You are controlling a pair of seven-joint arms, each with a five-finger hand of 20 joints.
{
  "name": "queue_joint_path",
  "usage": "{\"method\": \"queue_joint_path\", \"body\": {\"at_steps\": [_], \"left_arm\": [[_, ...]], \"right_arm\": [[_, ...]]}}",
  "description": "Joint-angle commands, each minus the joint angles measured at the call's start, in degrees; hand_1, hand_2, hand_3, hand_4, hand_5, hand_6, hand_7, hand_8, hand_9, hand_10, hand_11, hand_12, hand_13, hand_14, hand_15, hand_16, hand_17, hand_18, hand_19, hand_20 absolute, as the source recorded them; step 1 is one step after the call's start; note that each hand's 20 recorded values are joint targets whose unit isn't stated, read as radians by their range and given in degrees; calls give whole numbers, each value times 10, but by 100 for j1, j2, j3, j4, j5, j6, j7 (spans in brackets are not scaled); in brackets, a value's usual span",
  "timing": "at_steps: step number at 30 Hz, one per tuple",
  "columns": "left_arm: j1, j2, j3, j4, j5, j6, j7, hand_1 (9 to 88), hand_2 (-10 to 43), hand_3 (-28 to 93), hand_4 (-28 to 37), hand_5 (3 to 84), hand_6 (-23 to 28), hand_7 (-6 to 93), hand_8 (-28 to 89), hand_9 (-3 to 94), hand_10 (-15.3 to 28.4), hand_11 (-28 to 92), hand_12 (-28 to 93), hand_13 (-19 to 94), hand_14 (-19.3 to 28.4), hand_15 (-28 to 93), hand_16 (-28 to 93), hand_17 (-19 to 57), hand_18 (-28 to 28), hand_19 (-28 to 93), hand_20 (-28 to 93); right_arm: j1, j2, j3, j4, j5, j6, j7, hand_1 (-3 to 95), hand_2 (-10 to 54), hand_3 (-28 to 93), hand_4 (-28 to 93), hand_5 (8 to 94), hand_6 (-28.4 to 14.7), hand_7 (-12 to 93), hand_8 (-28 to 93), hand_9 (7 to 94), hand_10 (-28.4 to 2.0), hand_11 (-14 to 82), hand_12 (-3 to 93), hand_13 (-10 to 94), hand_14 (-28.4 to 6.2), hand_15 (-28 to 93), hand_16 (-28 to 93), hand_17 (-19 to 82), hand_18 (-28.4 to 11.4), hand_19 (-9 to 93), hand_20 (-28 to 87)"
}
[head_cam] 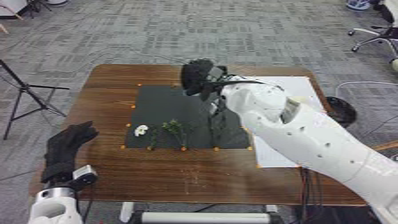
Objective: Arrange flowers
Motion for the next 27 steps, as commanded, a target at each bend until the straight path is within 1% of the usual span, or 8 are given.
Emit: {"method": "queue_joint_path", "body": {"at_steps": [1,8,10,11,12,16,24,27], "left_arm": [[-119,54,90,46,2,-38,-40,254,74,672,-265,583,18,174,-69,564,150,234,148,470,192,277,17,113,125,131,226],[-255,91,157,119,4,-105,-13,254,74,671,-267,583,17,175,-69,564,149,234,148,470,192,277,18,111,124,128,224],[-295,117,182,133,-12,-119,-6,253,74,671,-267,583,17,175,-69,564,150,234,148,470,192,277,17,111,124,128,224],[-276,114,176,117,-7,-107,3,254,74,671,-267,583,17,175,-69,564,150,234,148,470,191,277,17,111,124,128,224],[-323,133,195,141,-1,-125,-5,254,74,670,-268,583,17,175,-69,564,150,234,148,470,192,276,17,110,124,127,224],[-389,159,222,162,10,-155,-19,252,73,673,-267,582,17,174,-70,564,150,234,147,470,192,277,18,110,124,127,223],[-518,236,299,206,8,-177,-56,253,74,671,-268,582,17,175,-69,566,151,234,148,470,191,276,18,109,124,126,223],[-525,231,300,210,8,-182,-58,253,74,672,-267,581,17,175,-69,566,150,233,148,469,191,276,18,109,124,127,223]], "right_arm": [[-137,-1061,-82,442,-309,-128,-274,599,-95,585,-163,781,18,227,99,848,-103,55,376,767,-65,393,458,373,-204,701,579],[-388,-1705,185,1135,-1067,-521,-527,596,-95,588,-170,788,24,222,88,854,-100,47,358,766,-63,389,467,368,-203,699,579],[-477,-1862,319,1308,-1374,-680,-608,595,-95,588,-171,788,25,223,88,854,-99,46,357,761,-63,388,471,364,-203,697,579],[-534,-1963,389,1402,-1479,-736,-644,594,-95,588,-171,788,26,223,87,855,-99,46,357,759,-65,388,473,363,-202,697,579],[-585,-2032,463,1468,-1604,-808,-655,594,-95,588,-172,788,26,223,87,855,-99,45,356,758,-65,388,473,363,-202,696,579],[-828,-2346,766,1687,-2080,-959,-703,594,-95,588,-175,787,28,225,86,855,-98,44,354,757,-64,389,474,361,-201,695,579],[-1157,-2776,1207,2036,-2610,-1012,-614,591,-95,590,-178,785,31,229,83,855,-93,43,352,752,-63,390,477,358,-198,692,579],[-1255,-2834,1225,2056,-2536,-898,-496,591,-95,590,-181,787,33,226,74,860,-90,39,339,752,-64,391,477,357,-198,691,580]]}}
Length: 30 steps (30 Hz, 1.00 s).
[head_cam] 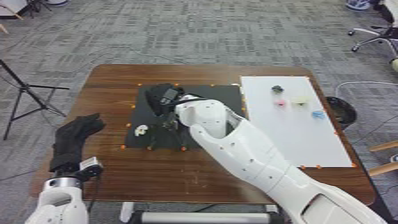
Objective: Arrange flowers
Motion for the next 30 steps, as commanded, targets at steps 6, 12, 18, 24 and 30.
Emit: {"method": "queue_joint_path", "body": {"at_steps": [6,12,18,24,30], "left_arm": [[-138,63,69,35,10,-85,-38,252,73,673,-267,583,17,174,-69,565,151,233,148,469,192,275,18,107,125,126,222],[-183,87,99,61,1,-71,-4,253,73,672,-268,582,17,174,-69,564,149,233,148,469,192,276,18,107,125,126,221],[-200,97,109,63,-30,-34,65,252,74,671,-270,580,18,173,-69,563,150,233,147,466,190,272,17,108,125,120,216],[-208,98,108,58,-35,-52,61,245,75,674,-274,577,19,172,-68,559,150,233,147,462,189,265,18,107,121,113,213],[-188,74,101,49,-33,-65,42,243,76,674,-274,576,19,172,-68,558,151,232,146,462,189,266,20,106,121,112,212]], "right_arm": [[-332,-296,20,148,-26,392,147,584,-95,584,-185,798,45,201,41,863,-75,21,280,751,-70,397,467,357,-197,688,580],[-298,-262,-72,197,100,760,153,577,-95,587,-193,801,48,185,31,844,-72,32,245,748,-77,417,435,356,-196,687,581],[-220,-202,-233,195,264,984,359,581,-70,552,-170,774,48,168,12,799,-71,45,191,742,-80,442,378,354,-196,687,581],[-198,-140,-226,162,217,863,348,578,-23,525,-166,733,38,155,-1,749,-74,68,150,734,-83,434,365,349,-195,682,575],[-165,-110,-106,151,100,504,318,557,-17,530,-158,688,19,144,3,685,-83,91,119,722,-88,431,359,340,-196,679,569]]}}
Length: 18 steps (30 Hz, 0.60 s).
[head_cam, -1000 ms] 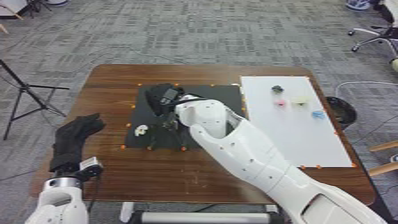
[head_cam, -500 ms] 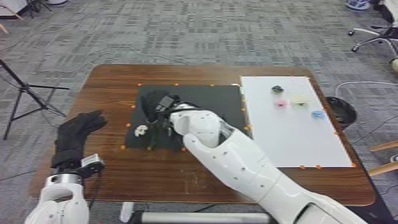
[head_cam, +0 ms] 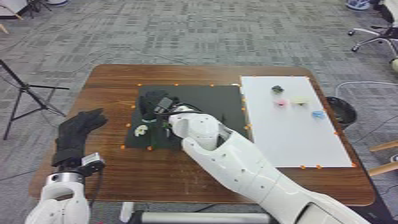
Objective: Arrange flowers
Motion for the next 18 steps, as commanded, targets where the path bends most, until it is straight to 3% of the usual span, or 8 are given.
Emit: {"method": "queue_joint_path", "body": {"at_steps": [1,9,11,18], "left_arm": [[-3,-24,-7,-13,-25,-33,4,243,76,674,-274,575,19,172,-68,558,151,232,146,462,190,266,20,106,121,113,212],[47,-46,-25,-46,-26,-10,-5,243,75,674,-273,577,19,172,-68,558,151,232,147,465,191,270,20,105,122,113,212],[59,-45,-26,-56,-23,2,-11,244,75,673,-274,576,19,172,-68,559,151,232,147,465,191,271,20,105,122,113,212],[92,-53,-50,-71,-23,-16,-11,244,75,674,-274,575,19,173,-67,559,151,232,147,464,191,272,20,104,122,113,211]], "right_arm": [[127,100,107,-51,-144,-374,-9,551,-18,537,-158,682,17,144,5,678,-84,92,116,719,-89,431,356,338,-196,678,567],[183,131,281,-114,-198,-1111,-43,470,-34,635,-177,618,17,150,-33,599,-115,81,113,697,-98,419,339,318,-202,665,555],[238,146,287,-104,-169,-1092,-63,448,-34,656,-170,591,19,152,-96,575,-126,75,115,687,-100,419,335,311,-204,664,552],[699,287,7,-208,356,-850,198,424,-54,669,-158,524,22,147,-101,517,-141,64,117,670,-107,426,325,300,-206,661,548]]}}
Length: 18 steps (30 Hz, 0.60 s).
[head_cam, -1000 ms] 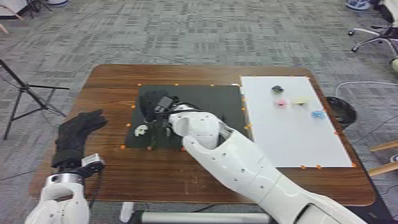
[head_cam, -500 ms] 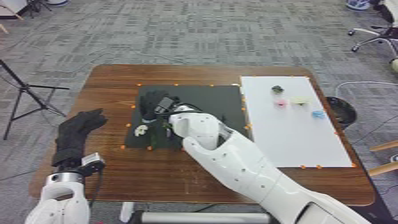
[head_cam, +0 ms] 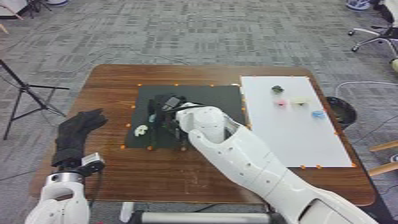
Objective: Arrange flowers
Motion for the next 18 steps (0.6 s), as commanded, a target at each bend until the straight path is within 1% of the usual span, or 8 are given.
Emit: {"method": "queue_joint_path", "body": {"at_steps": [1,2,4,6,8,13,17,18], "left_arm": [[80,-47,-39,-57,-10,-25,-17,244,75,674,-274,575,19,173,-68,559,151,232,147,464,191,271,19,104,122,113,211],[93,-47,-34,-63,-22,-10,-6,244,75,674,-274,576,19,172,-68,559,150,232,147,464,191,271,19,104,122,113,211],[76,-40,-35,-57,-4,-45,-17,243,74,675,-273,576,18,173,-68,559,150,232,147,464,191,271,19,104,122,113,211],[104,-48,-39,-68,-23,-19,-17,244,74,676,-273,575,18,173,-68,559,150,232,147,465,190,271,19,104,122,113,211],[114,-58,-49,-71,-7,-17,-17,245,74,675,-273,576,18,173,-68,559,150,232,147,465,190,272,19,104,122,112,211],[144,-47,-62,-82,-28,-19,2,245,73,676,-273,576,18,173,-68,559,150,232,147,465,190,271,19,103,122,112,211],[171,-71,-89,-90,-8,-37,-6,245,73,675,-273,577,17,173,-68,559,150,232,147,465,190,272,19,103,122,111,211],[212,-83,-97,-105,-20,-22,-1,245,73,675,-273,578,18,173,-68,559,150,231,147,465,190,272,19,103,122,111,211]], "right_arm": [[607,146,-210,-162,486,353,253,422,-57,670,-157,519,22,145,-101,515,-145,63,117,667,-108,425,325,299,-207,661,548],[678,150,-240,-162,556,373,276,421,-59,672,-156,512,23,143,-101,513,-148,63,116,666,-109,425,324,298,-208,661,548],[765,184,-270,-198,713,492,366,420,-61,673,-155,504,25,144,-100,511,-151,62,116,664,-110,427,323,297,-209,661,548],[835,201,-282,-216,799,485,374,420,-63,673,-154,502,24,144,-100,511,-152,62,115,664,-109,427,321,296,-210,662,547],[883,249,-291,-271,920,489,390,420,-66,673,-154,499,25,144,-100,511,-154,62,115,663,-109,428,319,296,-210,662,547],[1055,502,-442,-516,1351,589,509,420,-67,671,-153,499,25,145,-99,513,-156,62,114,662,-110,430,317,295,-211,663,546],[1147,703,-461,-693,1550,602,510,421,-68,670,-154,503,23,144,-99,514,-155,63,115,661,-111,430,316,294,-211,662,546],[1138,737,-412,-735,1599,563,478,421,-68,670,-154,504,22,144,-99,514,-155,63,115,660,-111,430,316,294,-211,662,546]]}}
